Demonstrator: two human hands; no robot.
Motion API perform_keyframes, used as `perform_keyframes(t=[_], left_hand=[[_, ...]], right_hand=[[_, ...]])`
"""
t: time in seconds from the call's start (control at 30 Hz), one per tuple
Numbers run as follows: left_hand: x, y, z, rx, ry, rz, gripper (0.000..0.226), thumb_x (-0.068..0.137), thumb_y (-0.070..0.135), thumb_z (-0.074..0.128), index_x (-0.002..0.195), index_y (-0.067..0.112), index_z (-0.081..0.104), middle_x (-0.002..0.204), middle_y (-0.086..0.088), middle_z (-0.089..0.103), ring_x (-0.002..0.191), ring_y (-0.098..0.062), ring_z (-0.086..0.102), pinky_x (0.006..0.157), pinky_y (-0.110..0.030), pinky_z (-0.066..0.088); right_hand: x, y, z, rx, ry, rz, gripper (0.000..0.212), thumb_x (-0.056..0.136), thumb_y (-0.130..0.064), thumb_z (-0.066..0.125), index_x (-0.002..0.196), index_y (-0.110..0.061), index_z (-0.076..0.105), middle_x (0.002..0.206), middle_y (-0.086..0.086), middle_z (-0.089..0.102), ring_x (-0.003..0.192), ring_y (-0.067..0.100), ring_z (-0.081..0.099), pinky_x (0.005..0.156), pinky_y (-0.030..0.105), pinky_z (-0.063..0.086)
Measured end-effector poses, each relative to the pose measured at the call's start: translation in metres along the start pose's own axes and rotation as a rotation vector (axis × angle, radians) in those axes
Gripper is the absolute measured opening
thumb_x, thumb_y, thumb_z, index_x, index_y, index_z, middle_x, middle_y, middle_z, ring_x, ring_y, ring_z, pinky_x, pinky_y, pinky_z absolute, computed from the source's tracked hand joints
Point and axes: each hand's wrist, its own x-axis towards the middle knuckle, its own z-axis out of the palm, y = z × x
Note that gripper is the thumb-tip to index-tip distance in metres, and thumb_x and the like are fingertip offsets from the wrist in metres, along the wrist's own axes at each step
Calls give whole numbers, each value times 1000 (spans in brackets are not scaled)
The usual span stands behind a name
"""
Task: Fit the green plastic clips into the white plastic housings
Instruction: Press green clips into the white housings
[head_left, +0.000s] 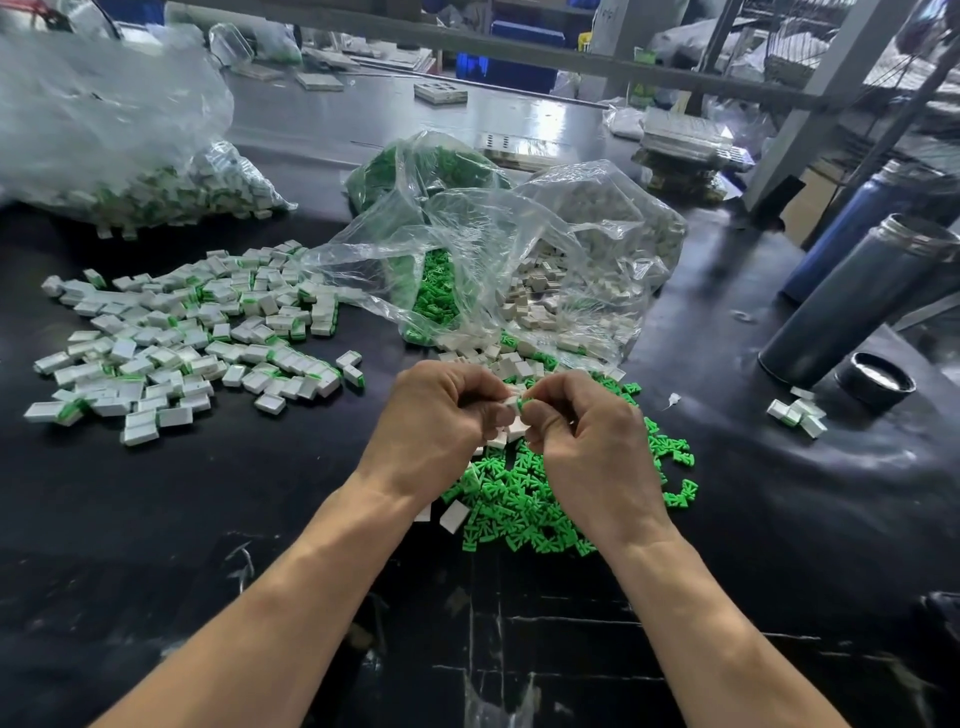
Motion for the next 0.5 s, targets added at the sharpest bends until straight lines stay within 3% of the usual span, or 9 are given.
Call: perform_keyframes(t=[0.1, 0.2, 0.4, 0.5], left_hand=[[0, 1, -1, 106, 12, 44, 24, 83, 0, 78, 78, 23, 78, 65, 9, 72, 57, -2, 65, 55, -20, 52], [-1, 2, -2, 155, 9, 66, 22, 85, 0, 78, 81, 22, 79, 66, 13, 71, 57, 2, 63, 54, -18, 51], [-1, 3, -4, 219, 1, 90, 18, 84, 2, 78, 86, 20, 81, 71, 13, 74, 66, -2, 69, 63, -28, 61], [-1, 3, -3, 167, 10, 81, 21, 84, 0, 77, 83, 21, 80, 68, 12, 73, 61, -2, 67, 59, -27, 59]], right_hand=[[-1, -2, 1, -52, 15, -32, 10, 94, -8, 72, 92, -17, 71, 75, -11, 67, 69, 1, 62, 60, 11, 44], [-3, -5, 3, -93, 36, -67, 9, 93, -6, 72, 91, -15, 71, 74, -12, 66, 65, -2, 59, 59, 7, 40], [-4, -4, 5, -128, 27, -101, 10, 93, -4, 72, 90, -14, 70, 74, -10, 64, 64, 0, 56, 58, 11, 37], [-3, -1, 6, 14, 41, -24, 16, 93, -5, 72, 88, -20, 71, 73, -8, 69, 67, 8, 66, 61, 28, 55]])
